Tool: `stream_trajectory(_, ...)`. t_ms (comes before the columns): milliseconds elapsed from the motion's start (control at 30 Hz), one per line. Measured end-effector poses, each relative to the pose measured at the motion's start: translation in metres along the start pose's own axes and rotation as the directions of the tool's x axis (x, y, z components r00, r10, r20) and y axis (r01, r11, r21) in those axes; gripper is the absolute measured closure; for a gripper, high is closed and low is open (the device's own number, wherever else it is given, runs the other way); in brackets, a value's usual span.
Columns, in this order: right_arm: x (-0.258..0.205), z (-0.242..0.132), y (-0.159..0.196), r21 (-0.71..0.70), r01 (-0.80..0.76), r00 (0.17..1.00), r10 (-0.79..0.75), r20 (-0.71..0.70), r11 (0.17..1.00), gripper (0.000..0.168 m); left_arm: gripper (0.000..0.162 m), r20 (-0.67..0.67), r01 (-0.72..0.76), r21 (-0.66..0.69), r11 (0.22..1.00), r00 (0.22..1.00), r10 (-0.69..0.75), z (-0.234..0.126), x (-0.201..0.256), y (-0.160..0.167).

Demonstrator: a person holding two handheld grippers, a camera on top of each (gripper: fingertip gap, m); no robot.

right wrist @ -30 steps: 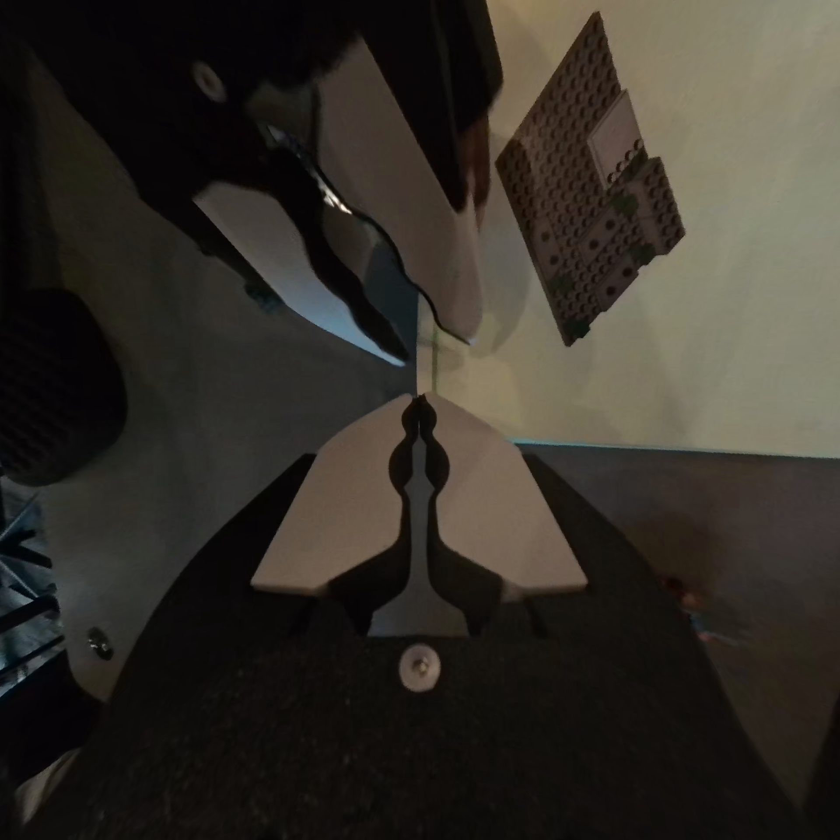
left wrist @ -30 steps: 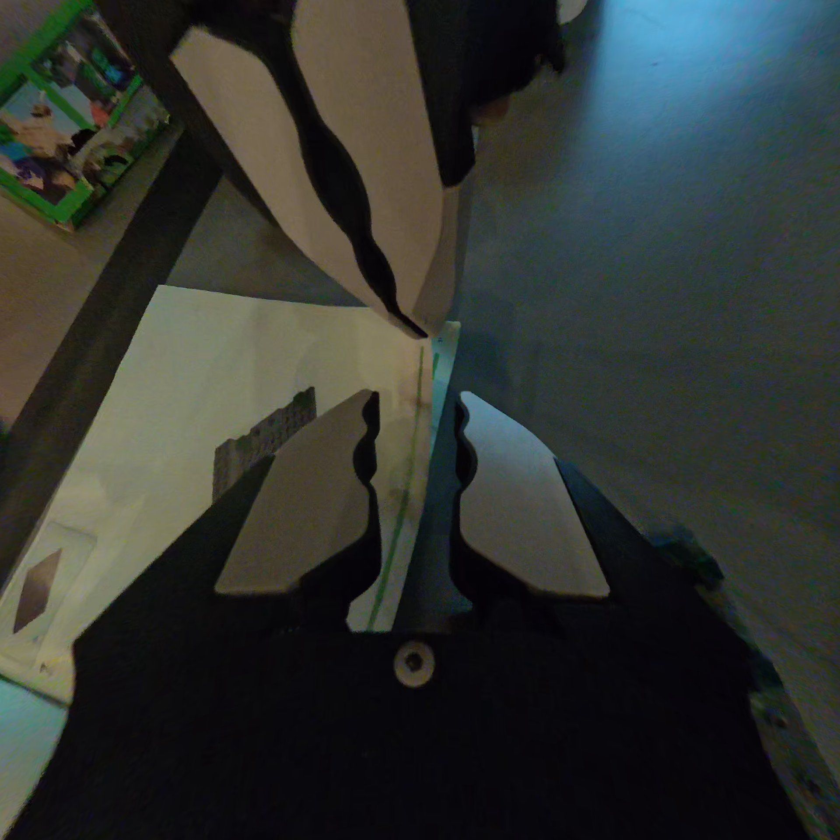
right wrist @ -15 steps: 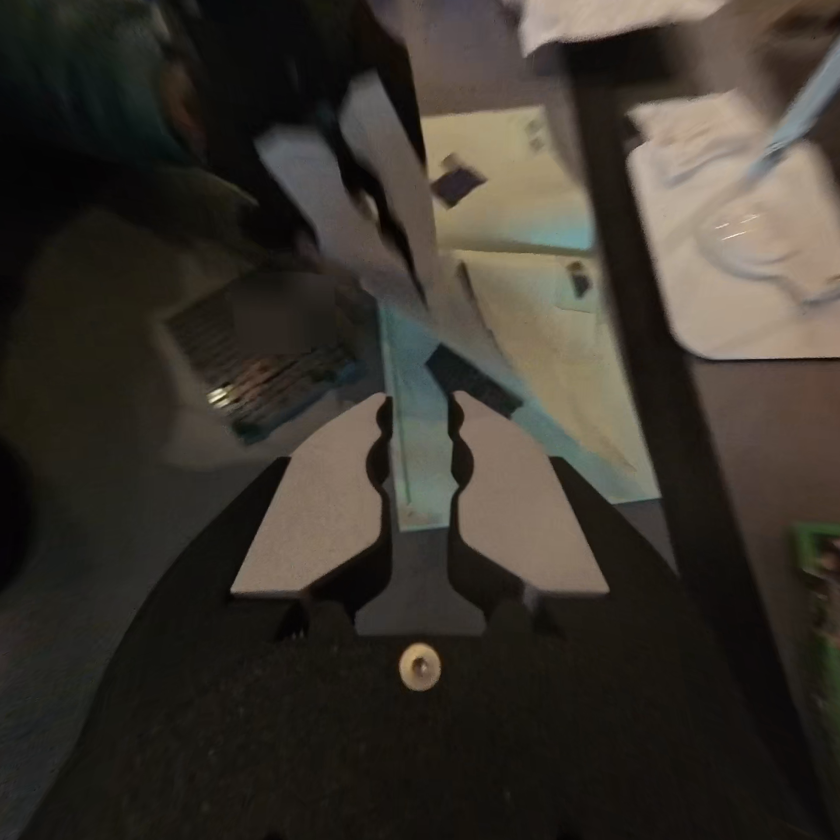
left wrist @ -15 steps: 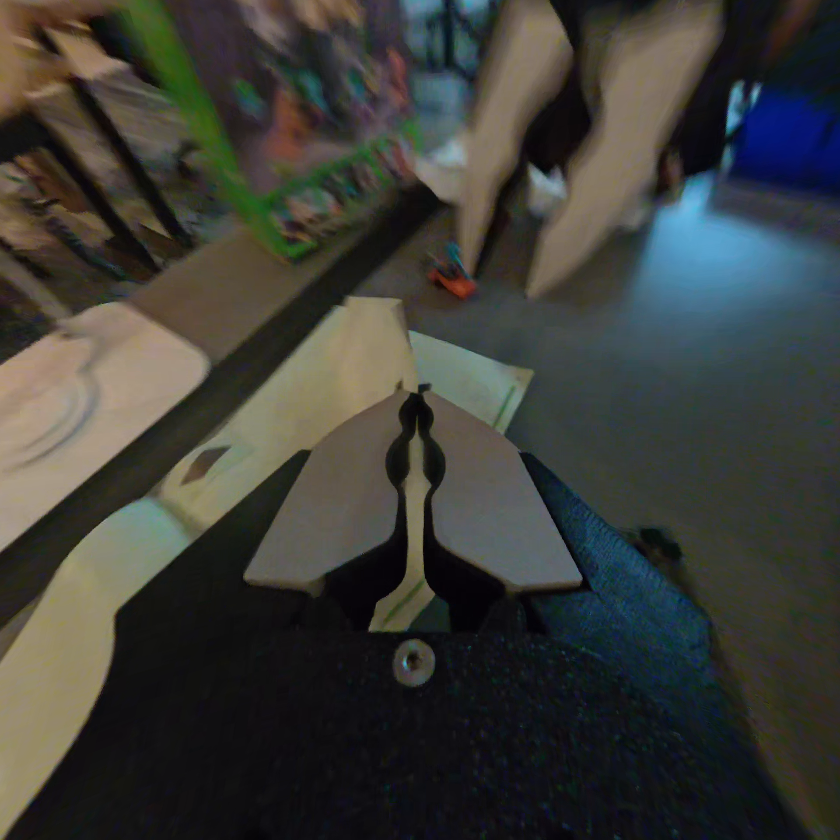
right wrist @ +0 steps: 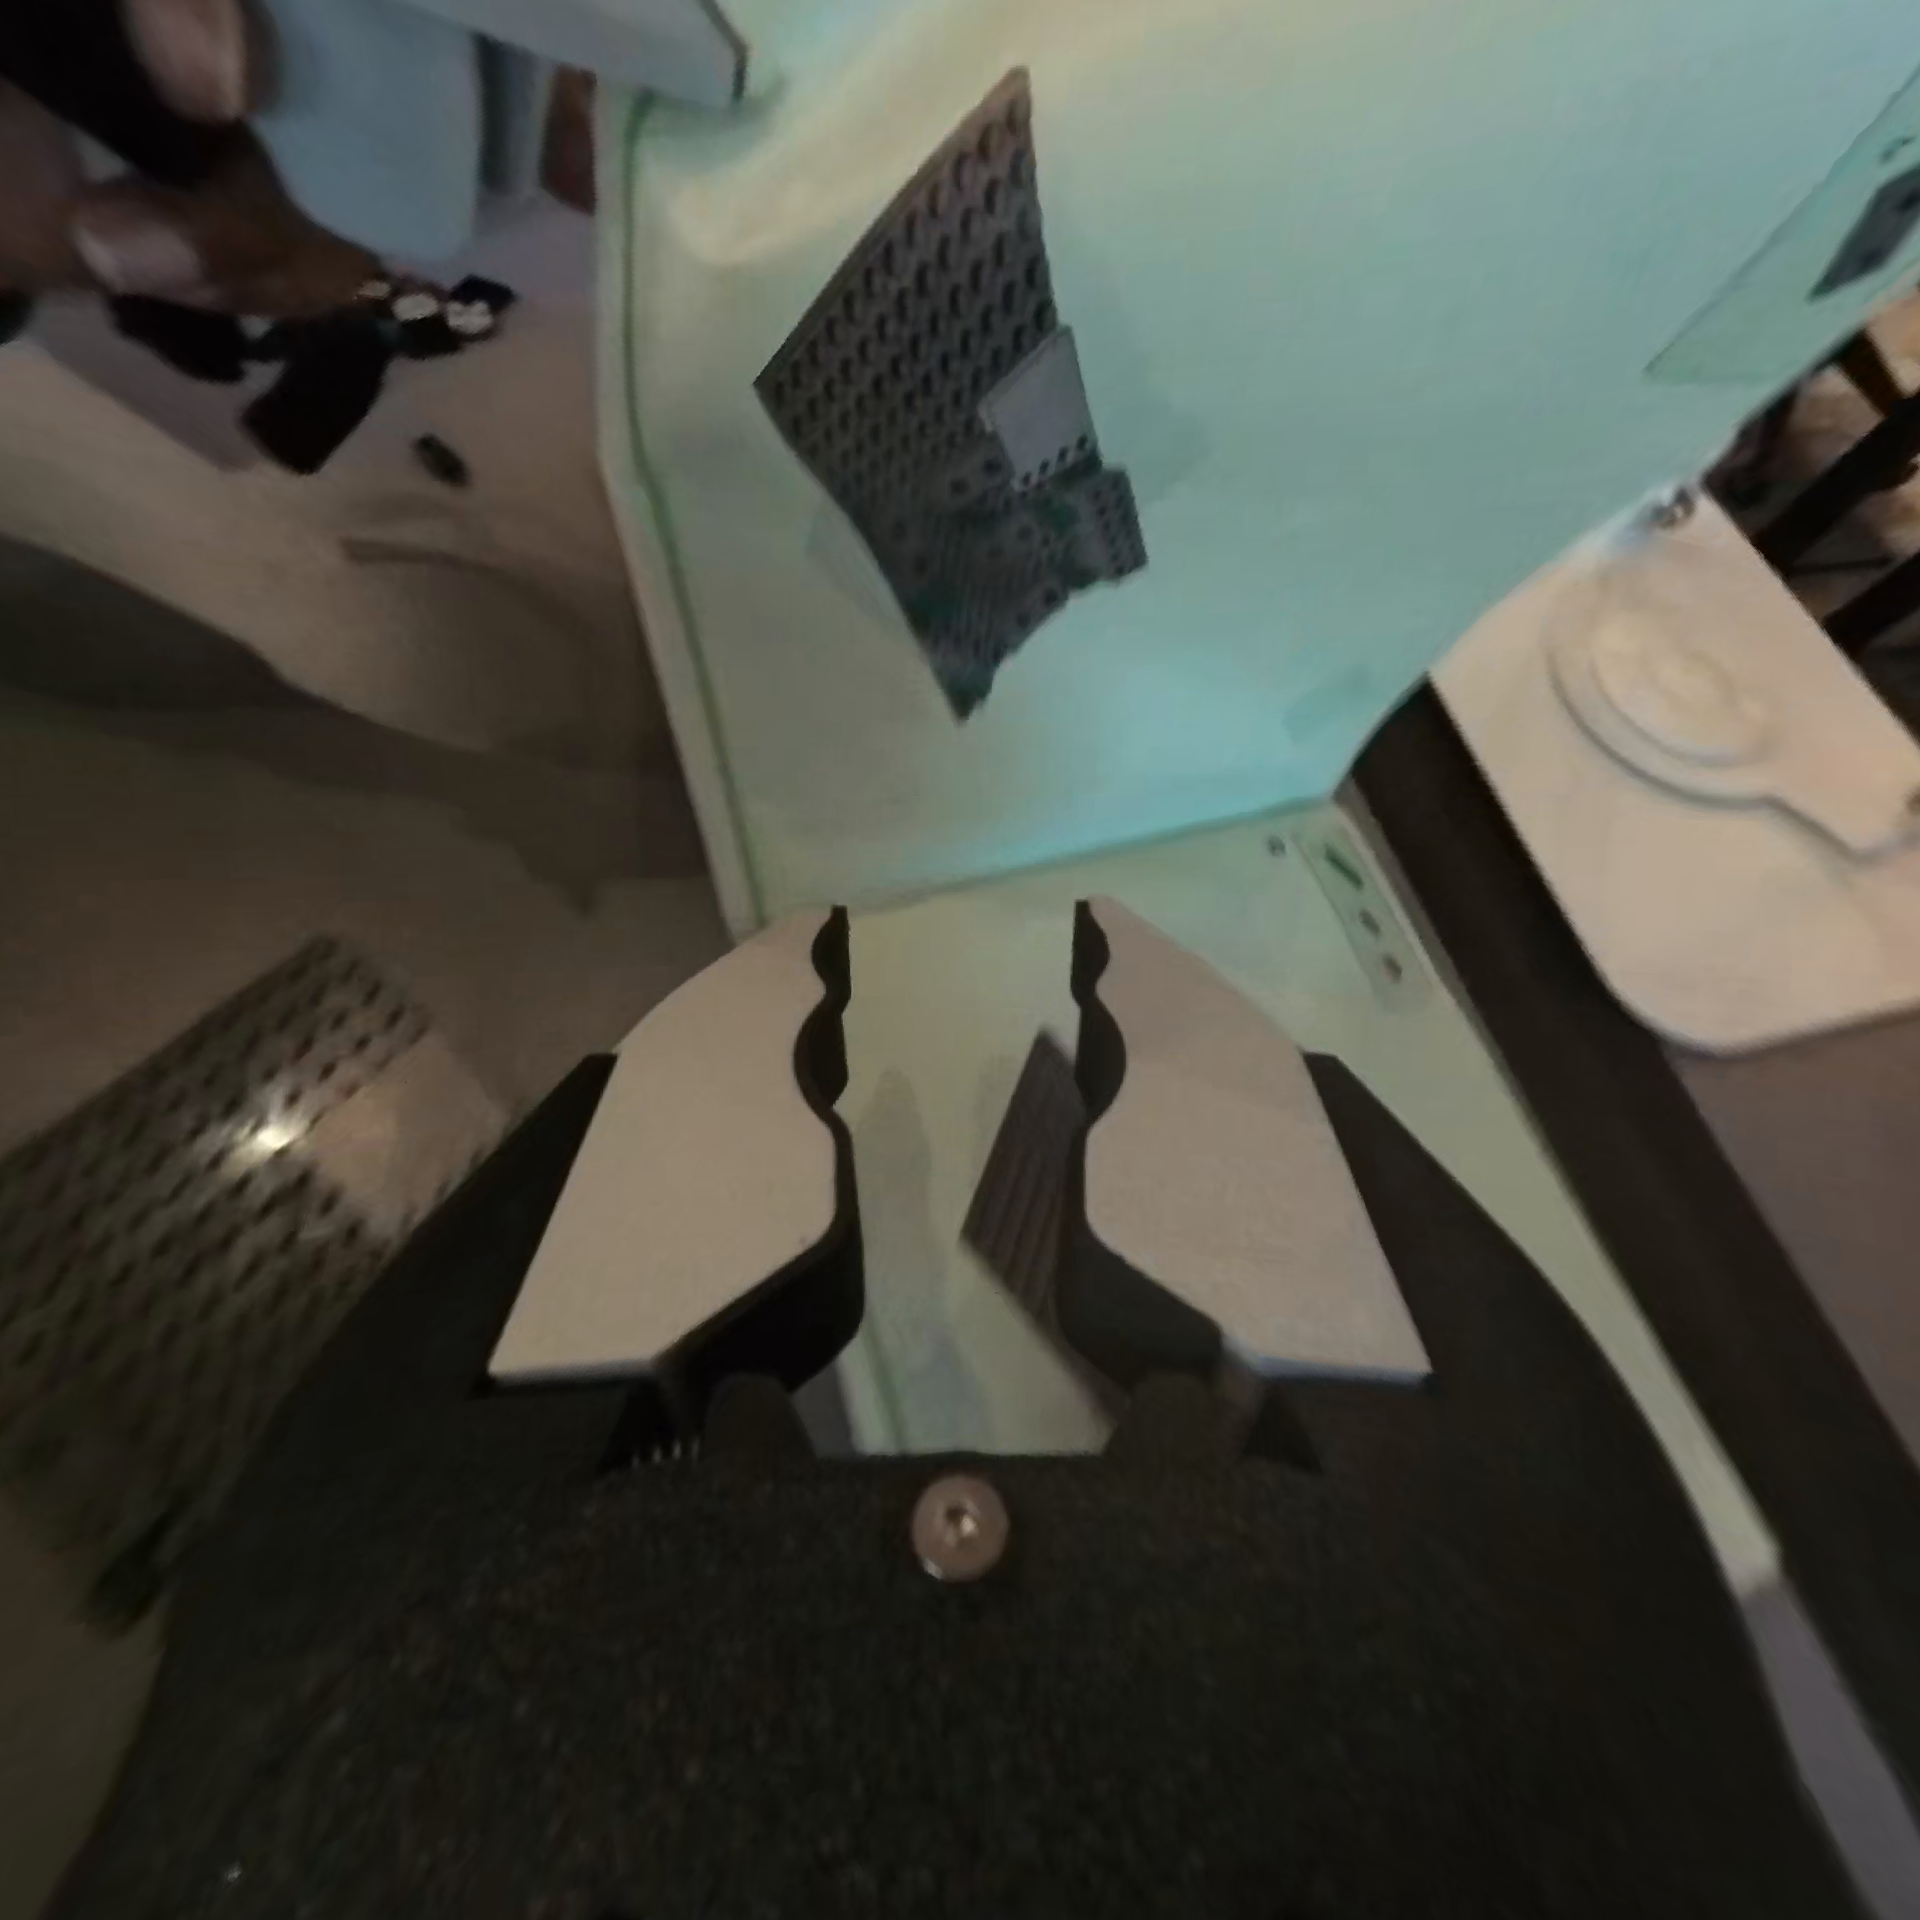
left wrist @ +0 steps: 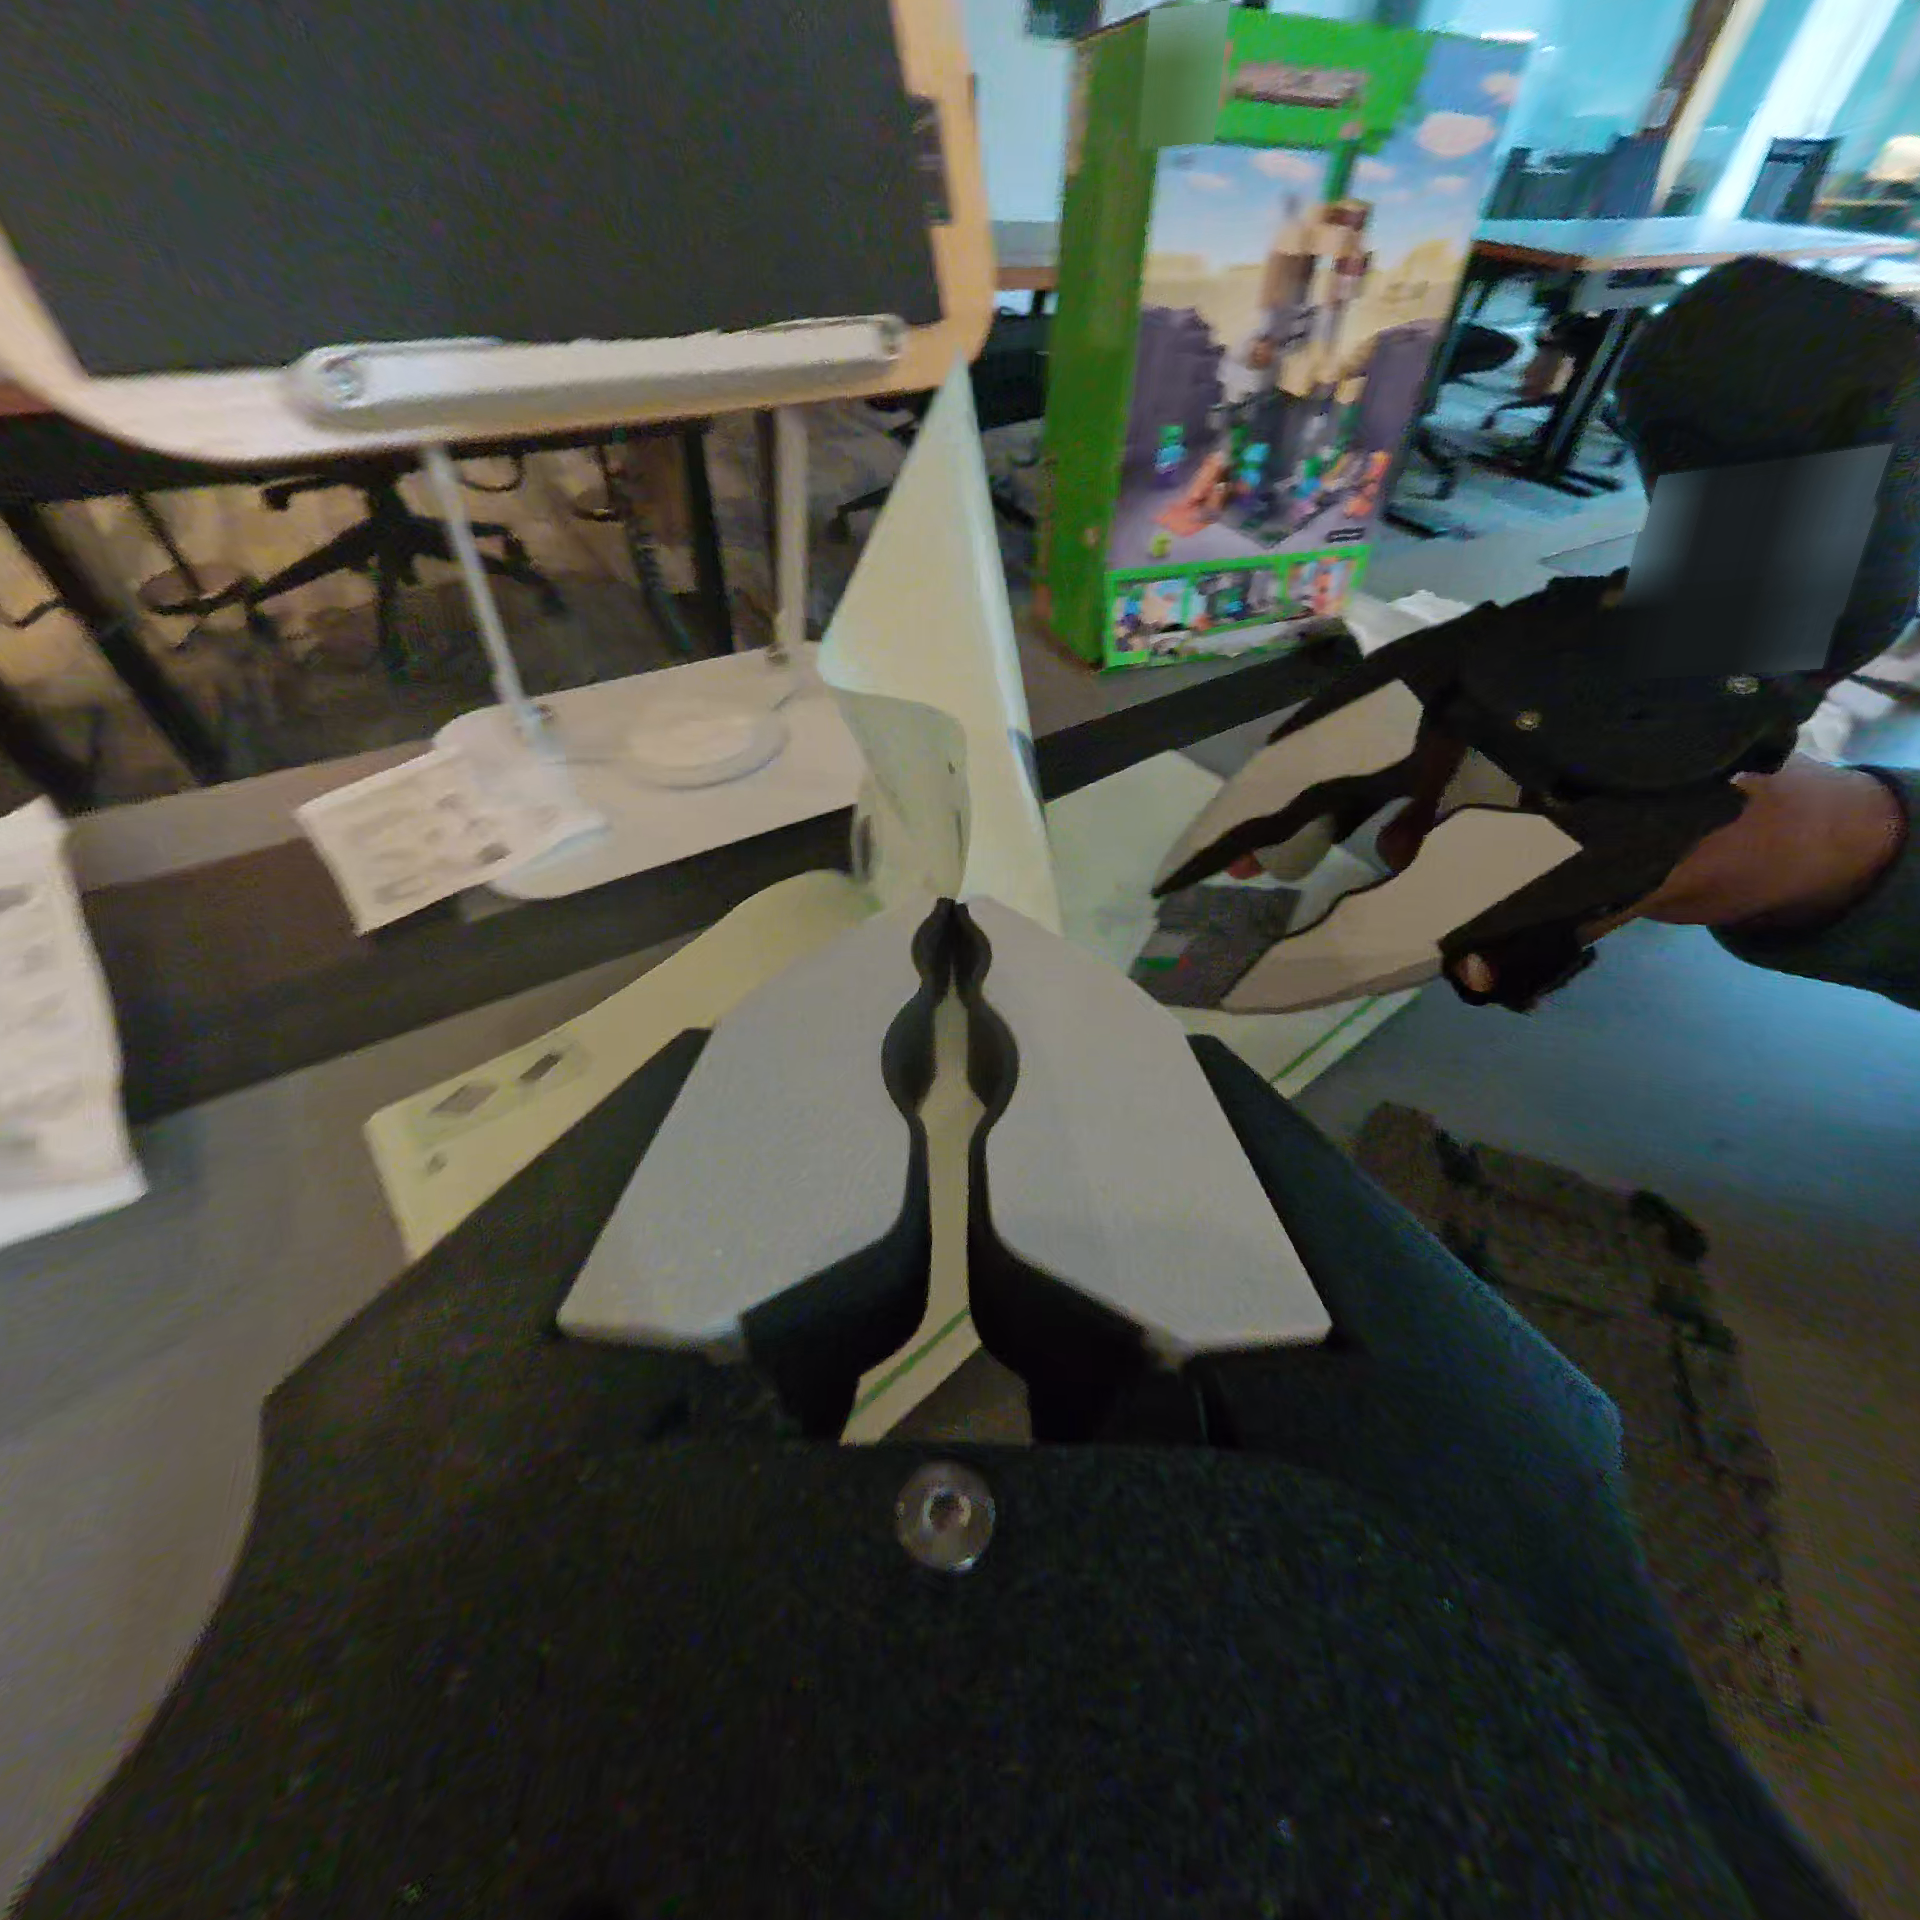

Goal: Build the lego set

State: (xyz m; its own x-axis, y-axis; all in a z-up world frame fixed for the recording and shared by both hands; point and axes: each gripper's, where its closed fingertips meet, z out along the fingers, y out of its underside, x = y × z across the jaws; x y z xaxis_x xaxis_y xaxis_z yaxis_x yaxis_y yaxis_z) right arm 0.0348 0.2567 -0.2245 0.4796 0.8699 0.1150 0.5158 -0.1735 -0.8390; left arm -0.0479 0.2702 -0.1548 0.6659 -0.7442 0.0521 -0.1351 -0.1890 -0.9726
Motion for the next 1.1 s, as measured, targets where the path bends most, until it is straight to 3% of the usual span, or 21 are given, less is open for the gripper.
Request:
stream_trajectory(333,0.012,0.069,-0.01,-0.086,0.006,0.999,-0.002,0.052,0.996,0.128,0.162,0.1,0.069,-0.027,0.997,0.993,-0.066,-0.02,-0.036,0.02)
stream_trajectory(533,0.006,0.087,-0.002,-0.163,0.026,0.996,-0.011,0.088,0.986,0.127,0.156,0.085,0.094,-0.085,0.992,0.993,-0.087,-0.034,-0.039,0.035)
stream_trajectory(700,0.006,0.091,0.001,-0.195,0.022,0.996,-0.004,0.094,0.98,0.127,0.147,0.138,0.076,-0.101,0.992,0.988,-0.062,-0.052,-0.046,0.038)
stream_trajectory(833,0.008,0.089,-0.001,-0.183,0.007,0.998,0.005,0.067,0.983,0.127,0.147,0.192,-0.031,-0.119,0.992,0.98,0.053,-0.062,-0.052,0.032)
stream_trajectory(1100,0.023,0.049,0.007,-0.2,-0.03,0.999,0.021,-0.049,0.979,0.128,0.15,0.126,-0.119,-0.193,0.974,0.981,0.145,-0.035,-0.049,0.04)
